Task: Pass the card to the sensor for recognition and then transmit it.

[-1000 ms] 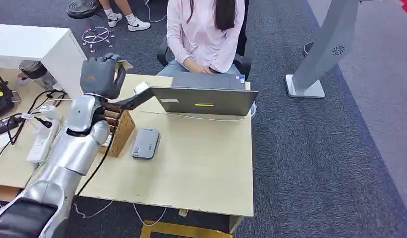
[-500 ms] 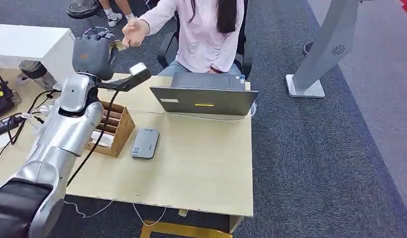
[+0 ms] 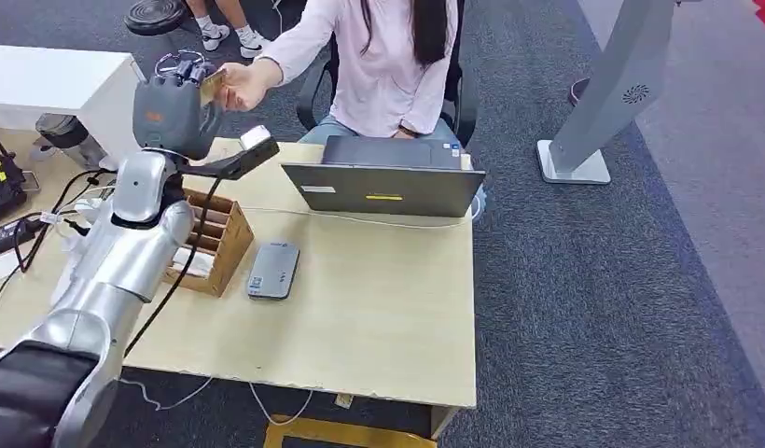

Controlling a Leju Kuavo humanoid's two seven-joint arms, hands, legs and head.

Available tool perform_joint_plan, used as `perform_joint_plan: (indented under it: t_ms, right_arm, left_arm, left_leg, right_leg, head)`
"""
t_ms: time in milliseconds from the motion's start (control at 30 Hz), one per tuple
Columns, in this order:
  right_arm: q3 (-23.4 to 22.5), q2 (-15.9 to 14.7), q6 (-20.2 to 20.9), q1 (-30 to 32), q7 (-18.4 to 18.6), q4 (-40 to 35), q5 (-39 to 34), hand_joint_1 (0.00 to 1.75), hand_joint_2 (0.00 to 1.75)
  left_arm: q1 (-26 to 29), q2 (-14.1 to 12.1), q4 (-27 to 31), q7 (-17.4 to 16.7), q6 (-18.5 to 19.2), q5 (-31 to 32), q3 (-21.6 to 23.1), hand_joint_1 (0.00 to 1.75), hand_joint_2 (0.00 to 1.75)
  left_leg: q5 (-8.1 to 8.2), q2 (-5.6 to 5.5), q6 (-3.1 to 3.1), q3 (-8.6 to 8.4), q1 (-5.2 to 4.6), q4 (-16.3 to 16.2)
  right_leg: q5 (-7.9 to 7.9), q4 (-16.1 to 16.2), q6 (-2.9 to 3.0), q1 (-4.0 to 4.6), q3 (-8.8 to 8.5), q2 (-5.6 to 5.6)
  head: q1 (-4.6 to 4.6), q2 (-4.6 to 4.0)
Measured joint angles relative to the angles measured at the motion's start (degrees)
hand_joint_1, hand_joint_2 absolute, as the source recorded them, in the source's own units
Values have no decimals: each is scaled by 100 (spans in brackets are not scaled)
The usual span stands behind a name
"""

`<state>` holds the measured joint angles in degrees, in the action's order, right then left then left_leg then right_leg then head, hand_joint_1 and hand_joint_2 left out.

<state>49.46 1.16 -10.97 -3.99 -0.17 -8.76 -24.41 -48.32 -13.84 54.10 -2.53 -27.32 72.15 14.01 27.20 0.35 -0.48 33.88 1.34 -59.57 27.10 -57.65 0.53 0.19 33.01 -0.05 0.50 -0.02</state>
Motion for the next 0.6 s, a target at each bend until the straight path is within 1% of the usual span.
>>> perform_joint_plan:
  t_ms: [167,200,367,467,533,600]
  right_arm:
    - [33,0,-2,0,0,2,0,0,0]
    - [35,0,-4,0,2,4,-7,0,0]
    - [46,0,-26,0,9,9,-70,0,0]
    - [44,0,-37,4,0,9,-140,0,0]
    - [44,0,-44,9,0,9,-162,0,0]
    - [44,0,-48,7,0,11,-186,0,0]
  left_arm:
    - [246,-46,22,94,-168,-88,0,0,175]
    - [284,-57,39,107,-168,-107,0,0,0]
    - [465,-61,242,271,-153,-342,-4,0,0]
    - [808,-52,685,396,-148,-608,-9,0,0]
    - [1096,-48,1052,404,-144,-700,-11,0,0]
    - [1279,-39,1284,422,-138,-721,-13,0,0]
  left_leg:
    - [0,-1,0,0,0,1]
    - [0,-1,0,0,0,1]
    - [0,-1,0,1,0,1]
    - [1,1,0,0,-4,1]
    - [1,1,1,1,-6,1]
    - [1,-2,1,2,-6,1]
  right_leg:
    - [0,0,0,0,0,0]
    - [0,0,0,0,1,0]
    - [0,0,0,0,0,0]
    - [0,0,0,-3,0,0]
    - [2,0,-2,-4,3,1]
    - [3,0,-2,-5,4,-1]
  head:
    - [0,0]
    - [0,0]
    - [2,0]
    - [0,0]
    - [0,0]
    - [2,0]
